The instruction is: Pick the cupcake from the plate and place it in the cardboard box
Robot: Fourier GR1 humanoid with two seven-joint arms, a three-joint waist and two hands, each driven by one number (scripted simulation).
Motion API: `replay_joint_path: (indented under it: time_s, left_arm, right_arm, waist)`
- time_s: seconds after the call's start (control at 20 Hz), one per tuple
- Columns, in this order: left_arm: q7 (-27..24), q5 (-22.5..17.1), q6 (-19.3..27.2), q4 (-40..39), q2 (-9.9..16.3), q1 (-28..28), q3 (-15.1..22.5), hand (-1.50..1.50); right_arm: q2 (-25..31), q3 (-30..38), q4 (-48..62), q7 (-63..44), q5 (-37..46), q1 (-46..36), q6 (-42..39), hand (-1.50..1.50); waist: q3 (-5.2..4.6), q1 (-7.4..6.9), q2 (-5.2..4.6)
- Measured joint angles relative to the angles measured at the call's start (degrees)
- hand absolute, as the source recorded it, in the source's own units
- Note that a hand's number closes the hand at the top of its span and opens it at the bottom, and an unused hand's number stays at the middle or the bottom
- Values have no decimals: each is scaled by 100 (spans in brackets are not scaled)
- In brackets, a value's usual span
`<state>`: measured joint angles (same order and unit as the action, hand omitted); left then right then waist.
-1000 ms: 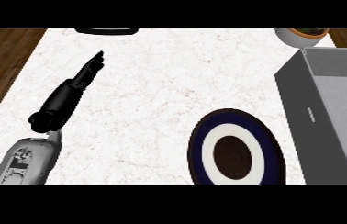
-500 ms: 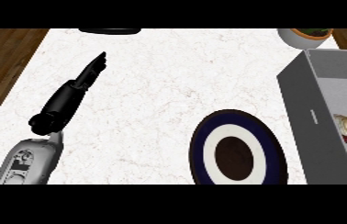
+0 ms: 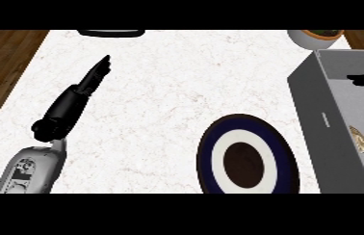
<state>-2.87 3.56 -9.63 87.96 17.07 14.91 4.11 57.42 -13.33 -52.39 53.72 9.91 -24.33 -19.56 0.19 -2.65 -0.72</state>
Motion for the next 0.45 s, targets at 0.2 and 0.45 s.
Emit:
replay_joint_path:
  time_s: [0.2, 0.45]
  left_arm:
    - [-31, 18, -2, 5, 21, -33, -10, 0]
    - [-21, 31, -6, -16, -26, 64, 21, 0]
  right_arm:
    - [-317, 288, 348, -544, -1208, -28, -642, -150]
    - [-345, 687, 984, -1556, -2419, -414, -1511, -150]
  waist:
    - [-6, 10, -6]
    - [-4, -25, -32]
